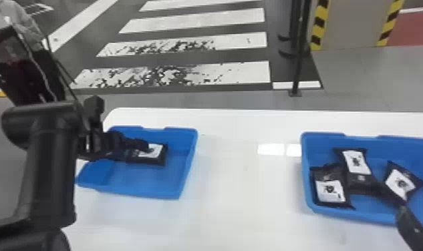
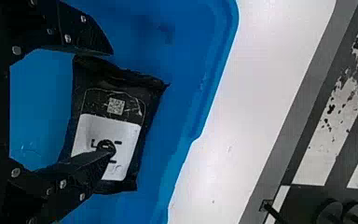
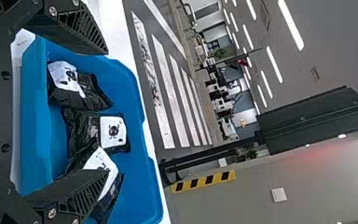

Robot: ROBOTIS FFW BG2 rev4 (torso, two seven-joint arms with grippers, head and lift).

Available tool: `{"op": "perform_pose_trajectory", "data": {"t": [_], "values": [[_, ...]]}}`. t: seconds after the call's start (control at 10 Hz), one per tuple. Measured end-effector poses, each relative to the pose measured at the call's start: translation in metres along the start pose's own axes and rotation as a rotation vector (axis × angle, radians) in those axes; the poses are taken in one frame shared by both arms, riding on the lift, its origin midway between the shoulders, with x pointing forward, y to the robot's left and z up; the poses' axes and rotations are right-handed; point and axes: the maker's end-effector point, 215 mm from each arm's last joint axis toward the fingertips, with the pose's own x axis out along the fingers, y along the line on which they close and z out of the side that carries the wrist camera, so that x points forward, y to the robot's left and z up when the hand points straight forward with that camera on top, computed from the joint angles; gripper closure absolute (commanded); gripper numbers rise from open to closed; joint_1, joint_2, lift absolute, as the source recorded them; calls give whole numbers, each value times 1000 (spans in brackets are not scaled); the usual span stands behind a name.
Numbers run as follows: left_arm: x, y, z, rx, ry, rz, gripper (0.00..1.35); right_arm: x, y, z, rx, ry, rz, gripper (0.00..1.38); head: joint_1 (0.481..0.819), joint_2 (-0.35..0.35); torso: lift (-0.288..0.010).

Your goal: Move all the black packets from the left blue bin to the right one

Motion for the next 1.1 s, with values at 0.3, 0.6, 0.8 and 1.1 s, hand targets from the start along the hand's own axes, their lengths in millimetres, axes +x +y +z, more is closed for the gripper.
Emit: {"op": "perform_pose_trajectory", "data": {"t": [0.3, 0.6, 0.8, 1.1], "values": [[6, 9, -5, 5, 52, 65, 815, 2, -1, -4, 14, 4, 1, 127, 695, 210, -150], [8, 23, -2, 48, 53, 105, 1139, 2, -2, -8, 35, 9, 5, 127, 695, 228, -150], [9, 33, 5, 71, 16, 116, 1210, 1, 0, -8, 40, 8, 9, 127, 695, 243, -150], [-4, -5, 16, 130, -144, -30, 1210, -1, 5, 1, 36, -2, 22, 127, 695, 207, -150]]}}
